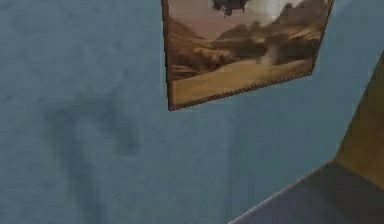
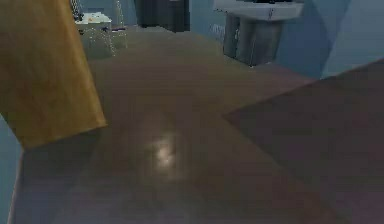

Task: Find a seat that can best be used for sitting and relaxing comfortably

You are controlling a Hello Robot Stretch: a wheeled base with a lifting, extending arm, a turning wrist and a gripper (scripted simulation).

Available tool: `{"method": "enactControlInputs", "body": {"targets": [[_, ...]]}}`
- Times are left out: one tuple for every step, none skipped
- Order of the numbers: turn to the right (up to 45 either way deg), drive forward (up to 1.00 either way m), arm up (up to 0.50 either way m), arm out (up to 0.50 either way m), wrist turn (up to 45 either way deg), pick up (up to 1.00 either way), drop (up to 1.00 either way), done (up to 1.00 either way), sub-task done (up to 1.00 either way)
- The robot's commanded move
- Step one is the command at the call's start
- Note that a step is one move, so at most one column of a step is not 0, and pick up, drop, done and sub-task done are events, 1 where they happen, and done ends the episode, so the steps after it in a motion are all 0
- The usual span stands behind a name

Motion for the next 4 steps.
{"method": "enactControlInputs", "body": {"targets": [[45.0,0.00,0.00,0.00,0.0,0.00,0.00,0.00,0.00],[45.0,0.00,0.00,0.00,0.0,0.00,0.00,0.00,0.00],[45.0,0.00,0.00,0.00,0.0,0.00,0.00,0.00,0.00],[12.0,0.00,0.00,0.00,0.0,0.00,0.00,0.00,0.00]]}}
